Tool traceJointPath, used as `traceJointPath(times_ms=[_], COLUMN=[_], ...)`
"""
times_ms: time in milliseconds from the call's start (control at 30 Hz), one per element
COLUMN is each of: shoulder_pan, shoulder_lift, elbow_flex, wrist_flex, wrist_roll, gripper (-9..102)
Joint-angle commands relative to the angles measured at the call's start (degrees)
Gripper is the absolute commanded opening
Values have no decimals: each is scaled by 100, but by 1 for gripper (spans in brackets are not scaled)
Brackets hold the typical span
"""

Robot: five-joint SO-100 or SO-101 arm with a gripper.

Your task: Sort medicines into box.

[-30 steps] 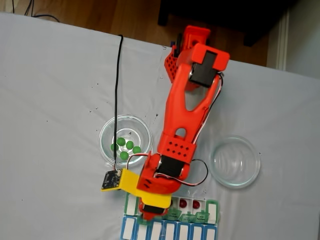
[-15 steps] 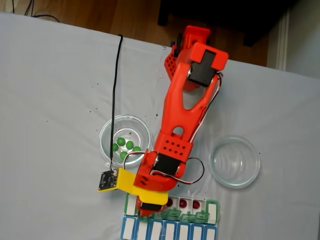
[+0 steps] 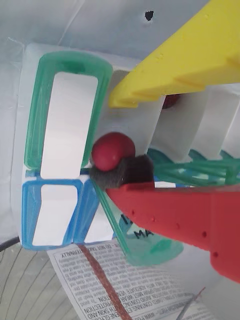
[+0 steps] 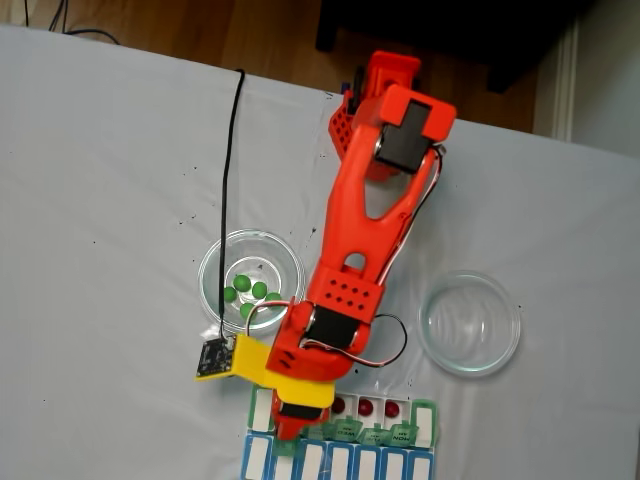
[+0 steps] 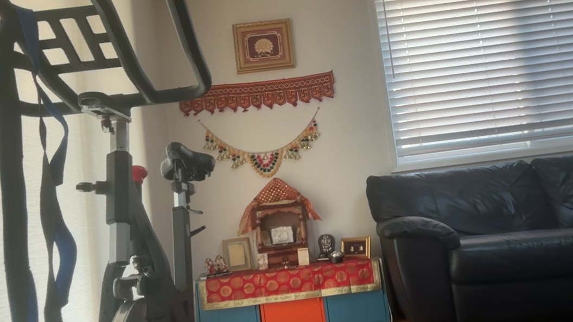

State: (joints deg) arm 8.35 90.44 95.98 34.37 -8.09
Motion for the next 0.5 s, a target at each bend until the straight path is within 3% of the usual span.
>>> traceJointPath(times_ms=[0,467], shoulder_pan=[9,-26], shoulder_lift=[264,501], elbow_flex=[-70,0], wrist_flex=[-70,44], wrist_roll=[-79,35], gripper=[27,22])
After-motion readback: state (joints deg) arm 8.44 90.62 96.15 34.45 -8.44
